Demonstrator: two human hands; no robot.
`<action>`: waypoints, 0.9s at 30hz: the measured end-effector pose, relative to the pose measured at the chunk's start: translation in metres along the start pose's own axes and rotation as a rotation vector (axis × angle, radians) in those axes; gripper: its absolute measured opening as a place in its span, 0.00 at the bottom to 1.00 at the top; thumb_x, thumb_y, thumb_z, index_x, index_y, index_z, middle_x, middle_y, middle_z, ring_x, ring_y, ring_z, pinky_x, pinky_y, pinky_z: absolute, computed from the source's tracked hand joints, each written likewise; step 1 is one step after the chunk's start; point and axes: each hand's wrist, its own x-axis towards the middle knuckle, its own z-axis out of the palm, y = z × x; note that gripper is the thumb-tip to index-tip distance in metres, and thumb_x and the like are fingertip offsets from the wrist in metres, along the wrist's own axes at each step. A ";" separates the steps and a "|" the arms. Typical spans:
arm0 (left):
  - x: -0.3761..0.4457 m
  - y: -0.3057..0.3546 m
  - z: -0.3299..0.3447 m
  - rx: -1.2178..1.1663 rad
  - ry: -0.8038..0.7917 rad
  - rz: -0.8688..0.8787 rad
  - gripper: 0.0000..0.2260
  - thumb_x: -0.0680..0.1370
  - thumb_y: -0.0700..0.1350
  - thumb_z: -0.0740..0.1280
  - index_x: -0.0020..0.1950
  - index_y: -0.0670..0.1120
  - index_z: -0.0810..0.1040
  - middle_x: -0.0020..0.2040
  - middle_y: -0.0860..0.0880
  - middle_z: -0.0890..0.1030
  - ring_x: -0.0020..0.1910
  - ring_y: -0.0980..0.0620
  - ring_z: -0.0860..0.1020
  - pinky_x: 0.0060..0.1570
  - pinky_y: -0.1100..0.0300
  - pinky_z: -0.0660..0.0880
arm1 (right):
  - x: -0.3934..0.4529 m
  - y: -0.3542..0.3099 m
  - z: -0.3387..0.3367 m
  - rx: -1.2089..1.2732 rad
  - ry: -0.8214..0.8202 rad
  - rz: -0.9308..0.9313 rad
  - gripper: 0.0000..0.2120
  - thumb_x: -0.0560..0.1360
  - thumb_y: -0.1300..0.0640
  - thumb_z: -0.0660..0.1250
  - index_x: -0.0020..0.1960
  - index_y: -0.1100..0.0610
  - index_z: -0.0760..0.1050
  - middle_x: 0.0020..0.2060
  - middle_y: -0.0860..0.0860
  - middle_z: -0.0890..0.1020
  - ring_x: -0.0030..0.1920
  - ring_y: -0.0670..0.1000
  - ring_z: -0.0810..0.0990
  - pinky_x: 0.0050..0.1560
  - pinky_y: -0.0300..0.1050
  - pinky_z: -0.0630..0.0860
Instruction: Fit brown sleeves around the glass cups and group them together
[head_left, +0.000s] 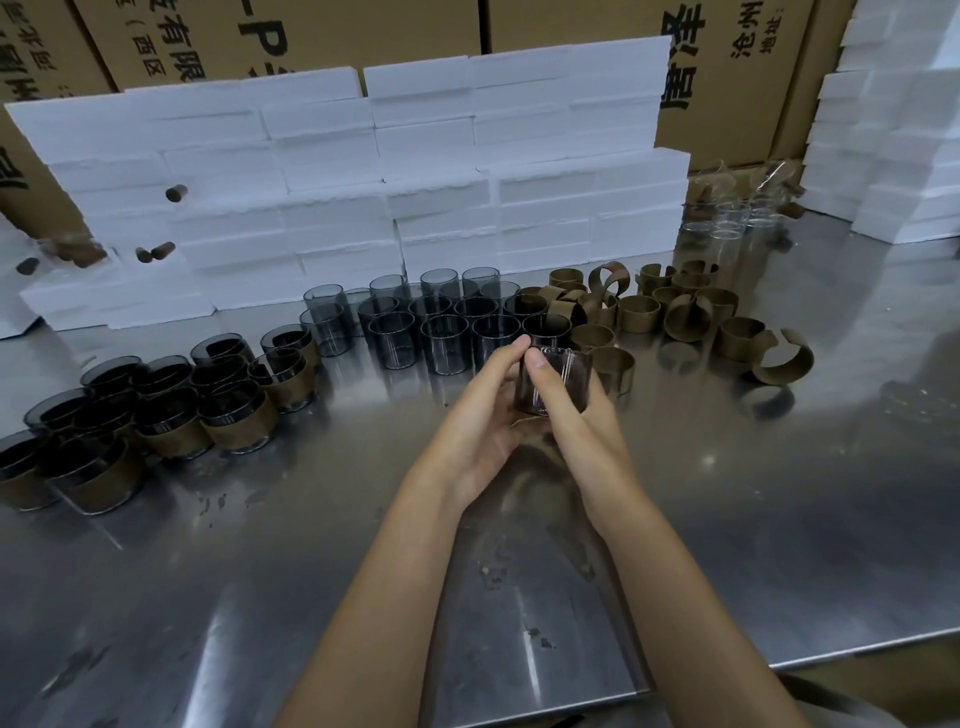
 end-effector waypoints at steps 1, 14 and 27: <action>0.000 0.001 0.000 0.013 0.013 -0.001 0.19 0.81 0.57 0.65 0.60 0.43 0.82 0.53 0.46 0.84 0.49 0.54 0.83 0.44 0.60 0.79 | 0.000 0.001 0.001 -0.010 0.006 -0.007 0.14 0.74 0.36 0.72 0.56 0.39 0.80 0.48 0.31 0.84 0.50 0.30 0.81 0.43 0.22 0.73; 0.012 -0.006 -0.012 0.070 0.350 0.080 0.09 0.84 0.50 0.66 0.50 0.45 0.79 0.40 0.46 0.81 0.33 0.54 0.79 0.29 0.66 0.74 | 0.002 0.008 0.005 -0.067 0.024 -0.042 0.12 0.81 0.41 0.66 0.57 0.45 0.83 0.53 0.44 0.87 0.58 0.45 0.84 0.66 0.57 0.78; 0.011 -0.013 -0.007 0.293 0.302 0.149 0.38 0.58 0.67 0.79 0.60 0.45 0.78 0.55 0.44 0.86 0.49 0.54 0.84 0.45 0.60 0.77 | 0.003 0.009 0.000 -0.011 0.236 -0.031 0.14 0.84 0.52 0.63 0.65 0.56 0.82 0.58 0.50 0.86 0.63 0.50 0.82 0.66 0.60 0.78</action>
